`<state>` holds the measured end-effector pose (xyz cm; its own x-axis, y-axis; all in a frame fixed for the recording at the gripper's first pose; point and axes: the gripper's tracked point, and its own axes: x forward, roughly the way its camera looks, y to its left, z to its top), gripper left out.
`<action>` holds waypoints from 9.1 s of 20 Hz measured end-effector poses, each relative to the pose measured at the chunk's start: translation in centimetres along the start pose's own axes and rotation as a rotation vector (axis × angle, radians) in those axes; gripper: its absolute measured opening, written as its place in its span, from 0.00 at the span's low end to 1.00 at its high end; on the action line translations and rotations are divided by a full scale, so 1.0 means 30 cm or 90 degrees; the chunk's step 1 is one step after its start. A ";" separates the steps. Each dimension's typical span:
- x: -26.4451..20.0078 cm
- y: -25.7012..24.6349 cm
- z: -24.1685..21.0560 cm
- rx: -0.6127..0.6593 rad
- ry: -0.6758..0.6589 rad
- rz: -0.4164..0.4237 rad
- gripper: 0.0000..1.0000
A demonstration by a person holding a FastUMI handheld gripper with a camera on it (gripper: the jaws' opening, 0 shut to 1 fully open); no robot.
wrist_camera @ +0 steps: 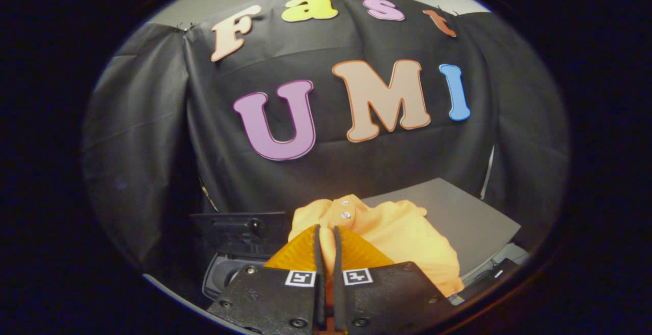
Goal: Put the clothes into the washing machine and then close the washing machine lid.
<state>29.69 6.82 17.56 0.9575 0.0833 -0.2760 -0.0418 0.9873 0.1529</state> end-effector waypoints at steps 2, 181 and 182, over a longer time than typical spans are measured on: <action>0.003 0.097 0.022 0.006 -0.007 0.022 0.06; 0.521 0.724 -1.019 0.021 0.140 0.002 0.97; 0.540 0.722 -1.066 0.033 0.145 -0.004 0.97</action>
<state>35.17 33.87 -13.94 0.8682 0.1114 -0.4835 -0.0156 0.9801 0.1978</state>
